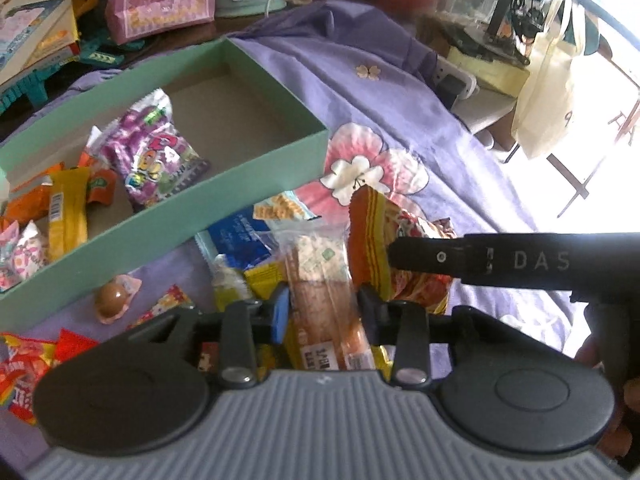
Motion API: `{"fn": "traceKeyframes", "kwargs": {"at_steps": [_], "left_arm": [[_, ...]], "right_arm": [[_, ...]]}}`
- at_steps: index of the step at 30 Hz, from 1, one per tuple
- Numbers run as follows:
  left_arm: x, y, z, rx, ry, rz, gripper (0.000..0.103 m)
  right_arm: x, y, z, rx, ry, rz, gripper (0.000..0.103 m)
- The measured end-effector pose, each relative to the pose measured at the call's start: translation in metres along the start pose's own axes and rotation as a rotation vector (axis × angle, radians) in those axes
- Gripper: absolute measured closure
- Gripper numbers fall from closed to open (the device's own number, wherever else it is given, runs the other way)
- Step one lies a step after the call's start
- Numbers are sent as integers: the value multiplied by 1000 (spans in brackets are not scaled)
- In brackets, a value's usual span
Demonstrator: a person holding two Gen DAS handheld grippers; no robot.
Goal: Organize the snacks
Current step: 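Grasp clear wafer packet with left tool while right tool grasps orange fries-print pouch, then carry both packets into the green box and open both tools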
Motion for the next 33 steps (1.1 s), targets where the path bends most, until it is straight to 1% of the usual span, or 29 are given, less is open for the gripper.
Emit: {"fn": "traceKeyframes", "kwargs": {"at_steps": [5, 10, 13, 18, 21, 26, 28, 33], "left_arm": [[-27, 13, 7, -30, -64, -4, 68], [-49, 35, 25, -52, -131, 10, 68], [-58, 55, 46, -58, -174, 35, 68], [-66, 93, 95, -61, -240, 78, 68], [-59, 118, 126, -75, -259, 86, 68], [-26, 148, 171, -107, -242, 107, 68], [-11, 156, 180, -109, -231, 104, 68], [31, 168, 194, -132, -181, 77, 68]], "right_arm": [[-13, 27, 9, -47, -31, 18, 55], [-13, 63, 33, -103, -60, 35, 55], [-5, 90, 55, -147, -84, 49, 55], [16, 135, 100, -206, -124, 70, 55], [37, 154, 131, -212, -134, 74, 55], [82, 175, 171, -227, -136, 38, 55], [98, 175, 182, -225, -125, 27, 55], [133, 158, 194, -191, -92, 2, 55]]}}
Point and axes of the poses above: each gripper's, at about its wrist camera, not at the fingertips, and x roughly the way its jaws point, y to its left, z to its top, the point moved 3 cm from there along x, roughly the way its jaws point, and after that the axes turned 4 degrees about z, right-handed, at the moved point
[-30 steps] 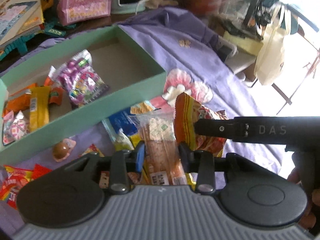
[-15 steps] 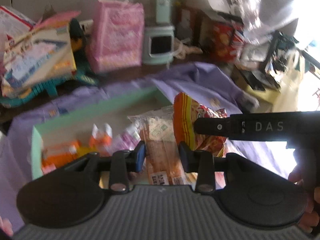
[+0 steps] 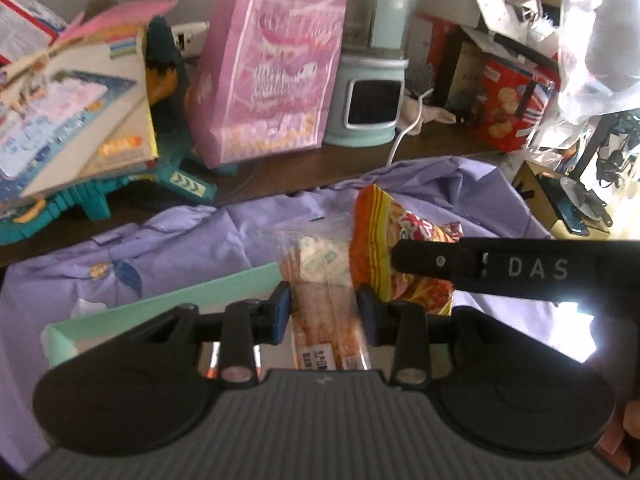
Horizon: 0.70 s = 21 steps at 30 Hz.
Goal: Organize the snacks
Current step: 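Carry both packets into the green box and open both tools, then move both tools back over the remaining snack pile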
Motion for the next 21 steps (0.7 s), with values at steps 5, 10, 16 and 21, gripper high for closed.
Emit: {"fn": "traceKeyframes", "kwargs": {"at_steps": [5, 10, 16, 21], "left_arm": [[35, 3, -3, -4, 33, 19, 63], [55, 23, -2, -49, 25, 220, 2], [56, 34, -16, -87, 66, 208, 1], [37, 29, -25, -88, 75, 201, 0]], "right_arm": [[26, -11, -2, 2, 24, -29, 54], [27, -15, 2, -22, -48, -71, 2], [14, -13, 0, -28, -59, -34, 0], [2, -8, -8, -24, -36, -22, 0]]}}
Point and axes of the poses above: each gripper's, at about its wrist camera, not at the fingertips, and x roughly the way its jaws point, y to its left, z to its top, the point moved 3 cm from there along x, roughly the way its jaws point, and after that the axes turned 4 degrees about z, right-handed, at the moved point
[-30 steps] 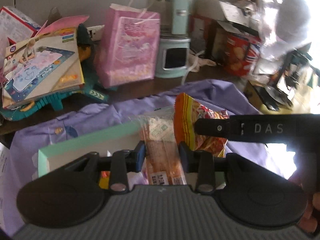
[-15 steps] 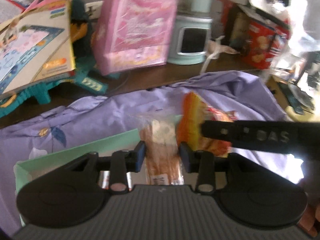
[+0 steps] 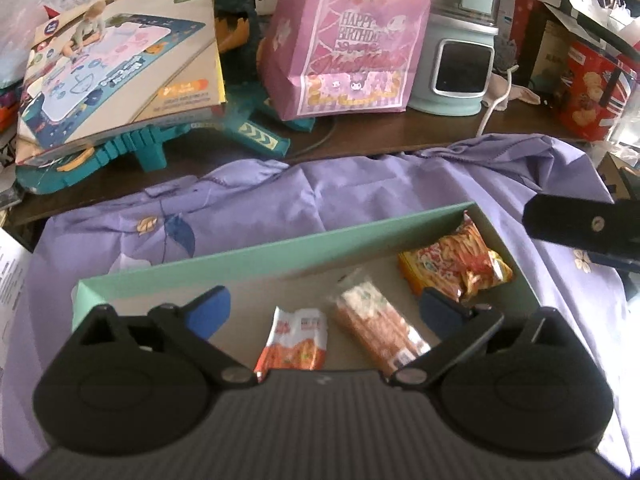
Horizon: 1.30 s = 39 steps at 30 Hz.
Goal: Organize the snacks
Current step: 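Move both tools back over the remaining snack pile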
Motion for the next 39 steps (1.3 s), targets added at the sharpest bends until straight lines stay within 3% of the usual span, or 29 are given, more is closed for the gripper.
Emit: {"fn": "traceKeyframes", "kwargs": {"at_steps": [14, 31, 39], "left_arm": [[-74, -5, -39, 5, -12, -22, 0], [-135, -10, -115, 7, 18, -68, 0], [-128, -18, -174, 30, 105, -67, 0]], "right_arm": [[-70, 13, -36, -2, -3, 30, 0], [-139, 1, -101, -63, 30, -86, 0], [-138, -19, -156, -40, 178, -47, 0]]}}
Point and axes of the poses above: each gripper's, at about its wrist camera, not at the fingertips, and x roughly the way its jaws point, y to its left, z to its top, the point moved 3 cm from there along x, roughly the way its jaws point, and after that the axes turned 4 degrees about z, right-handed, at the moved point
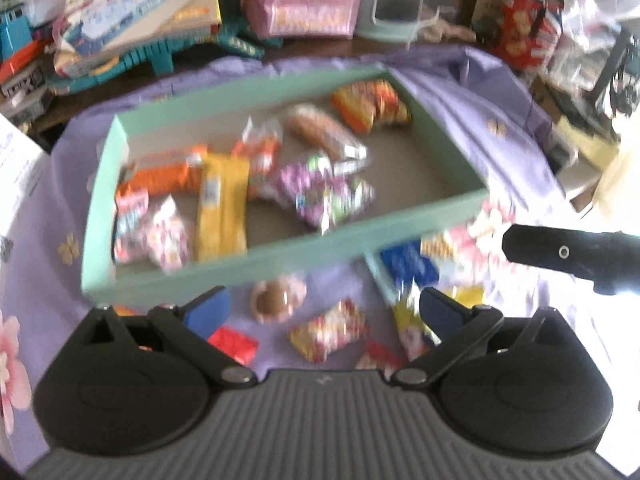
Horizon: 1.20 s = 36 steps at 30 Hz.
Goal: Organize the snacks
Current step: 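Move both tools back over the remaining snack pile, then grasp yellow NSUN packet with right tool while left tool grasps yellow-green bar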
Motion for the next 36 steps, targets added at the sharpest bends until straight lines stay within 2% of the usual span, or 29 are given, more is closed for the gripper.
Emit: {"fn": "traceKeyframes", "kwargs": {"at_steps": [3, 7, 12, 17, 21, 25, 29, 33, 35, 36], "left_arm": [[10, -6, -19, 2, 45, -6, 0], [20, -22, -33, 41, 78, -20, 0], [29, -47, -35, 96, 61, -25, 0], [43, -52, -38, 140, 65, 32, 0], [45, -34, -37, 111, 60, 46, 0], [47, -8, -44, 70, 58, 75, 0], [46, 15, -52, 21, 62, 89, 0], [41, 30, -57, -29, 63, 55, 0], [40, 33, -58, -40, 63, 43, 0], [39, 33, -57, -45, 63, 34, 0]], "right_arm": [[6, -12, -21, 34, 51, -26, 0], [7, -35, -43, 126, 73, -49, 0], [4, -55, -58, 185, 77, -58, 0], [4, -65, -60, 216, 71, -45, 4], [11, -63, -58, 208, 63, -45, 16], [22, -43, -63, 147, 74, -25, 26], [38, -21, -66, 79, 94, -53, 31], [51, -6, -66, 26, 104, -86, 34], [55, 2, -67, -29, 92, -124, 42], [56, 3, -67, -46, 87, -135, 52]]}}
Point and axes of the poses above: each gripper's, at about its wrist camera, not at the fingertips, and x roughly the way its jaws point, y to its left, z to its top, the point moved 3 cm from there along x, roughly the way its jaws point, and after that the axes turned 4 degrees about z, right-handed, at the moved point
